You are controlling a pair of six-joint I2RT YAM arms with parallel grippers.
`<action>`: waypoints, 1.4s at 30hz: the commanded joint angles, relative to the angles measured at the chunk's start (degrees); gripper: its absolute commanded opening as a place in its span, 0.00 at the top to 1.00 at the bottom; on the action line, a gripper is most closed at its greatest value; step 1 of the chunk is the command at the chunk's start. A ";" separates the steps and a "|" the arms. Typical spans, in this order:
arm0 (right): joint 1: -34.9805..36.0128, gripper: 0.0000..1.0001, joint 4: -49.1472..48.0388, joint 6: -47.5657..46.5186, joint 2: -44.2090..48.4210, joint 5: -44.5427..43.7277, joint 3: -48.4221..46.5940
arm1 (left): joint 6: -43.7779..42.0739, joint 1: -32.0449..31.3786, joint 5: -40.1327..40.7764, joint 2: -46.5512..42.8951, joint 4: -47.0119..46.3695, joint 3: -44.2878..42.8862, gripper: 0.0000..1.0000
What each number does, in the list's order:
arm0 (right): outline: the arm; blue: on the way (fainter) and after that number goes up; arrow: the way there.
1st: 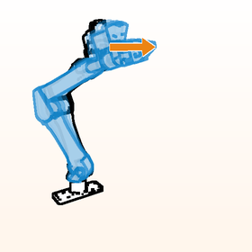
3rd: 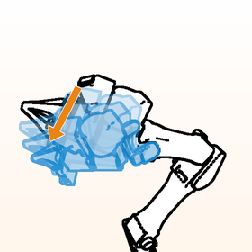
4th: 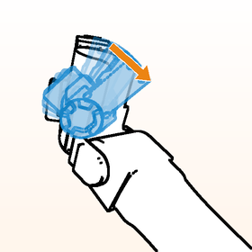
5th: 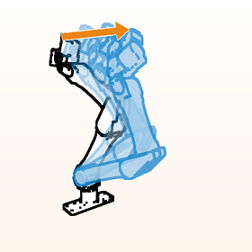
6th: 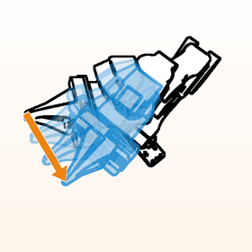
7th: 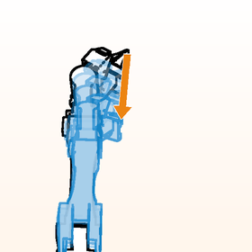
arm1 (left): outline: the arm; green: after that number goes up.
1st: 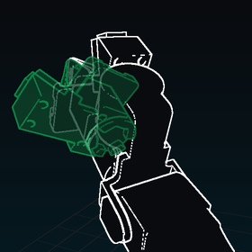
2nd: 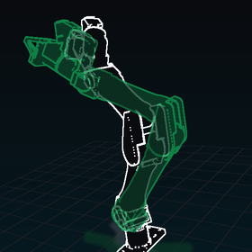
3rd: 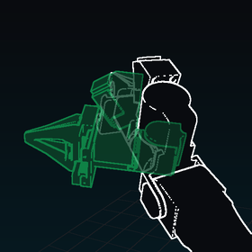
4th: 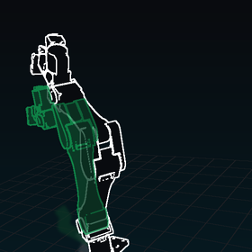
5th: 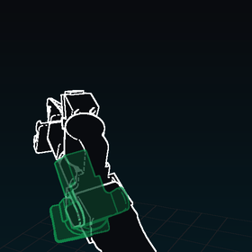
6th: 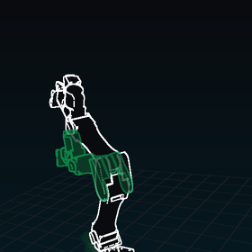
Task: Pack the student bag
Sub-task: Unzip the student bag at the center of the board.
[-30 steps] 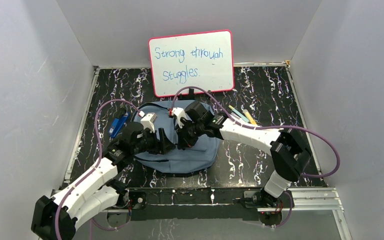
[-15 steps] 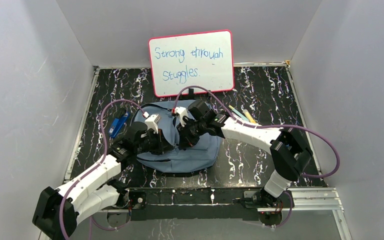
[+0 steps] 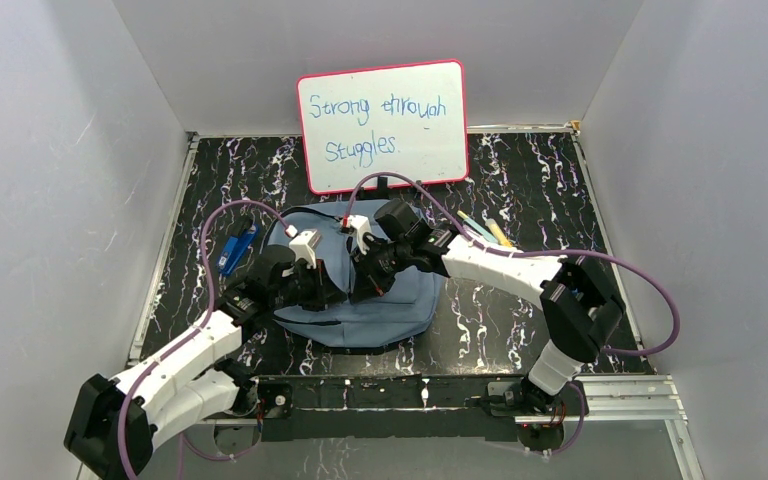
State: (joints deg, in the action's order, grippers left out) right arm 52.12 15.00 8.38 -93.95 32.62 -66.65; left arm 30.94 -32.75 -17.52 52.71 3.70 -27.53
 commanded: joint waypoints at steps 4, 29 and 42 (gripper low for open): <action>-0.31 1.00 1.53 -2.65 0.22 -6.58 -2.95 | 0.50 -0.21 -0.04 -1.64 1.19 0.46 1.00; -3.89 1.00 9.69 -11.80 -23.17 -41.62 -34.15 | 6.36 -0.83 2.89 -8.45 10.44 -0.11 1.00; -5.20 1.00 10.87 -11.56 -26.05 -49.38 -37.38 | 7.73 -0.91 4.99 -8.69 12.62 -0.22 1.00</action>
State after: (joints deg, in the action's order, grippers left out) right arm 48.31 27.14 -2.15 -119.85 -12.53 -101.58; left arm 37.78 -33.15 -12.43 45.25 11.66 -26.94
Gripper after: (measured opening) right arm 0.017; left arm 0.023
